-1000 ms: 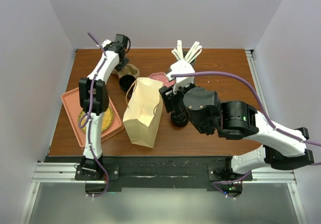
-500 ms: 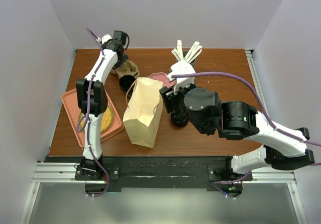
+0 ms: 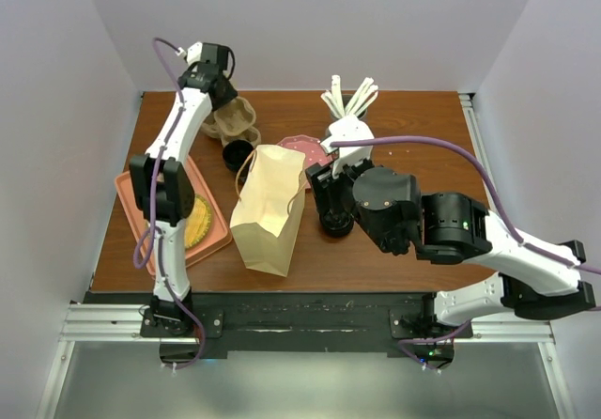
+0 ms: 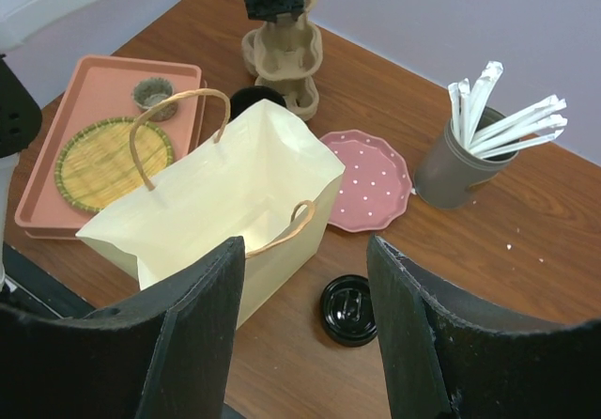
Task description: Pack the takeout coffee
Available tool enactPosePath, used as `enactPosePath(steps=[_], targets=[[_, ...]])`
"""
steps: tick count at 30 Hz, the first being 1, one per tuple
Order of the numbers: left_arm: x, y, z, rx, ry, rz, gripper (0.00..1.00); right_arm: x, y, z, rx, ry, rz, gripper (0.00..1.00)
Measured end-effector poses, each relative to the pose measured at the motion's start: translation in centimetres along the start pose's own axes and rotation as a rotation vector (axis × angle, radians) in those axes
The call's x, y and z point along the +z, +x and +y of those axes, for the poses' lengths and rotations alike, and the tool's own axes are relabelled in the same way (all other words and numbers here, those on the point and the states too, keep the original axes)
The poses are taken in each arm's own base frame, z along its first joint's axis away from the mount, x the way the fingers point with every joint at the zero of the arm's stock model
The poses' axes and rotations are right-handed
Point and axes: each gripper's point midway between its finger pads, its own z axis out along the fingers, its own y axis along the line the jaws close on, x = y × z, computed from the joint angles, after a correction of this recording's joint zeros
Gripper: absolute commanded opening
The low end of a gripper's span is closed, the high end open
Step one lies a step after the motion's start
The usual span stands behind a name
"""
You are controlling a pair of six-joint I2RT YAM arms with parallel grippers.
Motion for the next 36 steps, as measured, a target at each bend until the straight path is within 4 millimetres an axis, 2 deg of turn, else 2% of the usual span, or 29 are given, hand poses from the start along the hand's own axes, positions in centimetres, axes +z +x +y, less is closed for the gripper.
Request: enactPosePath(steps=[8,14,20,25,31,36], targets=[[-4.3,-2.5,-2.4,0.060,0.162,-0.020,0.05,-0.5,0.6,-0.8,0.051,0.019,0.005,0.59],[-9.2,-4.0,-4.6,0.093,0.327,-0.023,0.04,-0.7,2.0,-1.3,0.083,0.046,0.038,0.57],[-16.9,-5.6,-7.6,0.135,0.557,-0.055,0.02,-0.8,3.1,-1.8,0.144,0.070,0.075,0.57],[-25.8,-6.6,-9.1,0.162,0.755,-0.101,0.03,-1.1,3.3,-1.7,0.195,0.057,0.083,0.59],[-33.9,-7.3,-8.2,0.161,0.911,-0.125,0.03,-2.2,3.5,-2.4,0.255,0.033,0.079,0.59],[-38.9,-5.5,-6.6,0.151,1.029,-0.066,0.01,-2.5,2.7,-2.0,0.319,-0.008,0.064,0.59]])
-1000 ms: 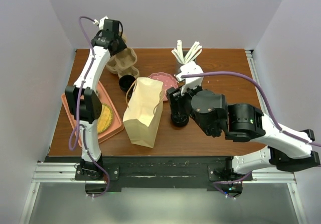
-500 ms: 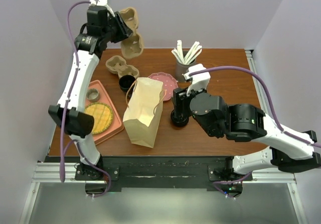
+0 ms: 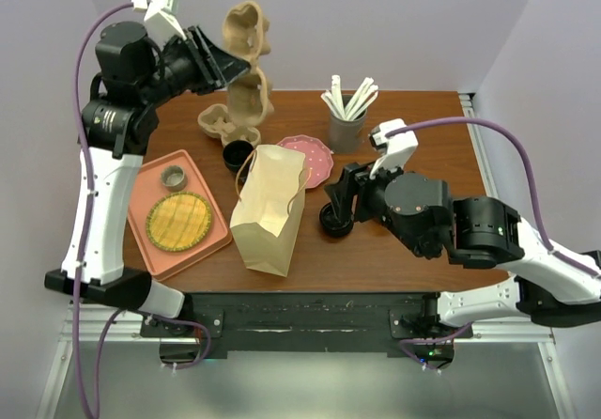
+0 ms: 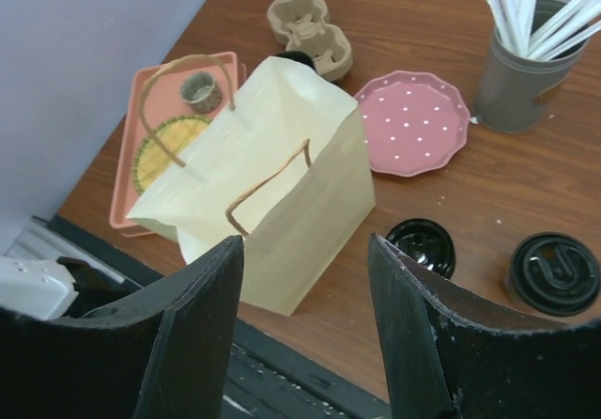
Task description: Pack the takeout coffee
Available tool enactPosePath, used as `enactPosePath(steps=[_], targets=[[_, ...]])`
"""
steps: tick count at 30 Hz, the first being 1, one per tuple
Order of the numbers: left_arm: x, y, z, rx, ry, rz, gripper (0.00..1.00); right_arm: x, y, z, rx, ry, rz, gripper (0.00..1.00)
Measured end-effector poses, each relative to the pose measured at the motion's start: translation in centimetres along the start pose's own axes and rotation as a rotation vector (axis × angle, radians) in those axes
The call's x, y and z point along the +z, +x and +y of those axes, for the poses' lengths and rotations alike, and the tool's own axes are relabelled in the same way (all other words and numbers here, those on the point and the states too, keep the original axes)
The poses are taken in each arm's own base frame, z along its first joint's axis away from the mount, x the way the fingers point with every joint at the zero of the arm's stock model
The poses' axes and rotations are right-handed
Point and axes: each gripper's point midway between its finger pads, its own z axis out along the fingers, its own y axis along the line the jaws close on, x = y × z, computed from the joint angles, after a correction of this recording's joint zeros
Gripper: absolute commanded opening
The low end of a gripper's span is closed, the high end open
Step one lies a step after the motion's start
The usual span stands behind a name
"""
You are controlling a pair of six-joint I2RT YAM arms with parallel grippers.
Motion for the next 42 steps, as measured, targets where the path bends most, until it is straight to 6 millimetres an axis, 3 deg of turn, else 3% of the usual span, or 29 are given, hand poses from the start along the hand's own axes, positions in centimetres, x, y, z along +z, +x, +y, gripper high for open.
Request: enactPosePath(steps=[4,7,11,14,19,29,42], targets=[[-1.6,1.7,-1.4,-0.035,0.064,0.056,0.00,1.2,-1.3,1.7,0.086,-0.030,0.018,0.58],[-2.1,2.6,-2.2,-0.047,0.109,0.095,0.00,3.4,-2.1,2.1,0.189,-0.040,0.056,0.56],[-2.6,3.7,-2.5,-0.056,0.141,0.137,0.00,6.0,-1.3,1.2,0.271,0.002,0.110,0.56],[-3.1,4.9,-2.6,-0.067,0.155,0.172,0.00,6.7,-0.2,2.2,0.304,-0.019,0.161,0.55],[-4.5,6.2,-3.0,-0.077,0.179,0.208,0.00,7.1,0.9,3.5,0.360,-0.045,0.217,0.52],[-7.4,8.4,-4.3,-0.109,0.250,0.237,0.00,7.1,3.0,2.8,0.399,0.018,0.285,0.57],[-7.8,9.8,-4.5,-0.149,0.295,0.274,0.00,7.3,2.4,2.0,0.422,0.060,0.245,0.60]])
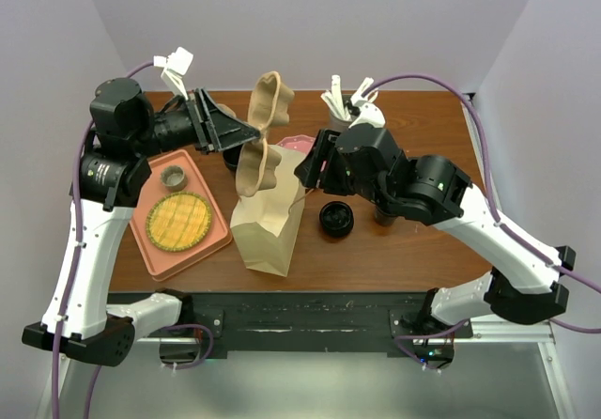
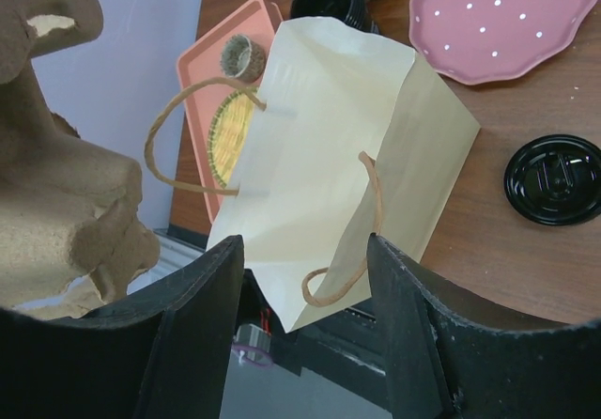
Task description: Pack the takeout coffee
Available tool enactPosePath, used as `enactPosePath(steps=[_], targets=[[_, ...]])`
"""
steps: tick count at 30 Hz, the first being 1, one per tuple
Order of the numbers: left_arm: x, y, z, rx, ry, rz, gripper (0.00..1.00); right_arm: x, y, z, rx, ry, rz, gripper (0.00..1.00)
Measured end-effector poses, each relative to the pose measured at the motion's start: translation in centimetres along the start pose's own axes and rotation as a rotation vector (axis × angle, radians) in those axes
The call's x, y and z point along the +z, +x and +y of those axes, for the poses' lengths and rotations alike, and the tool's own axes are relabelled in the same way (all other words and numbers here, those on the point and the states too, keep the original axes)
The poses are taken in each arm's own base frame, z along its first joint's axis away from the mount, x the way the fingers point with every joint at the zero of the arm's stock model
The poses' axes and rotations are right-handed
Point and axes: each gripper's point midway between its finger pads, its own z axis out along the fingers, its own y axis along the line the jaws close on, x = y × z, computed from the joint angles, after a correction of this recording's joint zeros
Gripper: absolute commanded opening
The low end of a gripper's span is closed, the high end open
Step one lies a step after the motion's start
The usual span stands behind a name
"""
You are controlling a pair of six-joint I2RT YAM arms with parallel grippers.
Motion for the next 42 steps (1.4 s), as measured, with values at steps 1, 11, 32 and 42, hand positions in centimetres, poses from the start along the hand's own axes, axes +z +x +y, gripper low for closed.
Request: enactPosePath(steps=[1,11,32,42], targets=[[0.0,0.0,0.0,0.001,0.002,0.000,0.00,-0.1,-0.1,0.0,0.002,0.000,-0.004,0.60],[-0.1,-0.1,-1.2,-0.015,0.064,-0.013,0.00,-1.1,-1.1,0.4,0.025,-0.032,-0.033,0.62],[0.3,4.9,1.1,-0.130,0.055,0.046,0.00,2.1,2.0,-1.1,-0.016,0.002,0.007,0.14],[1.1,6.2,4.9,-0.128,-0.080,0.099,0.00,1.7,1.6,-0.9,-0.002,-0.041,-0.025,0.00]])
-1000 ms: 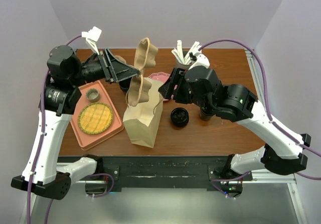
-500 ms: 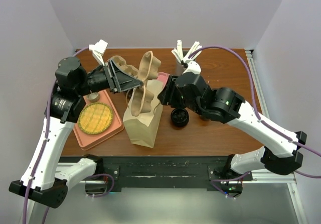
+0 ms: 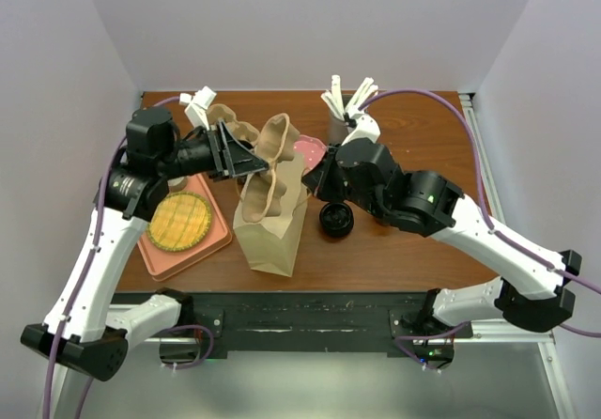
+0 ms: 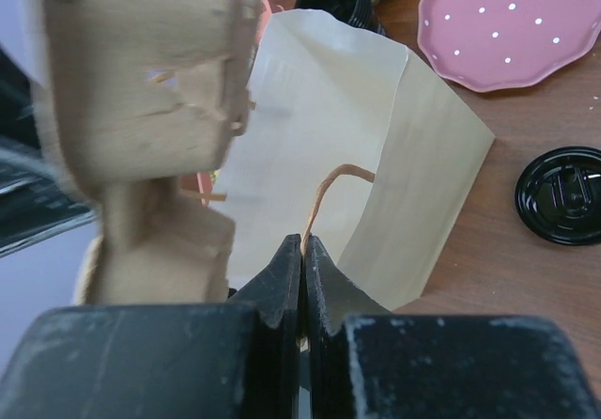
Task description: Pack the takeout coffee
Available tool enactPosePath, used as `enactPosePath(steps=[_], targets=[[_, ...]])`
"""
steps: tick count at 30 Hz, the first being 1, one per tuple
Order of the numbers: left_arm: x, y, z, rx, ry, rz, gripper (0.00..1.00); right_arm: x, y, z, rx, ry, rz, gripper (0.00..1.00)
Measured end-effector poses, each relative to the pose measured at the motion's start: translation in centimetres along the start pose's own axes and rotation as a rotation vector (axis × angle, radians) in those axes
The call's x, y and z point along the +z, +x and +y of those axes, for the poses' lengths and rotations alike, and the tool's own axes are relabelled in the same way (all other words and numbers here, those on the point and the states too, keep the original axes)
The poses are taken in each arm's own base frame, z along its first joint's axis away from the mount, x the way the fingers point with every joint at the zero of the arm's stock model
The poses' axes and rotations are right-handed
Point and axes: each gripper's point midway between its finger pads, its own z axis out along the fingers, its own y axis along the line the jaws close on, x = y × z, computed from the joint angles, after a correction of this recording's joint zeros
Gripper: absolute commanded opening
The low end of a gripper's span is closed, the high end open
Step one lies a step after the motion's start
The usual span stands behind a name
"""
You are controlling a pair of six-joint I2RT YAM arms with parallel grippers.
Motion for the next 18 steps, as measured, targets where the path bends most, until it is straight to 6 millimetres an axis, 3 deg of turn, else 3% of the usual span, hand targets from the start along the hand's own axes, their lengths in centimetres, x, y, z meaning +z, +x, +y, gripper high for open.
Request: enactPosePath(steps=[9,18], targets=[[0.6,0.2,3.0,0.031,-0.140,0.043,0.00,-0.9,-0.9,0.4,0.000,-0.038,-0.030,0.00],[2.4,2.0,4.5,0.049,-0.222,0.113,0.00,0.2,0.6,0.1,-0.010,-0.049,-0.005,0.00]])
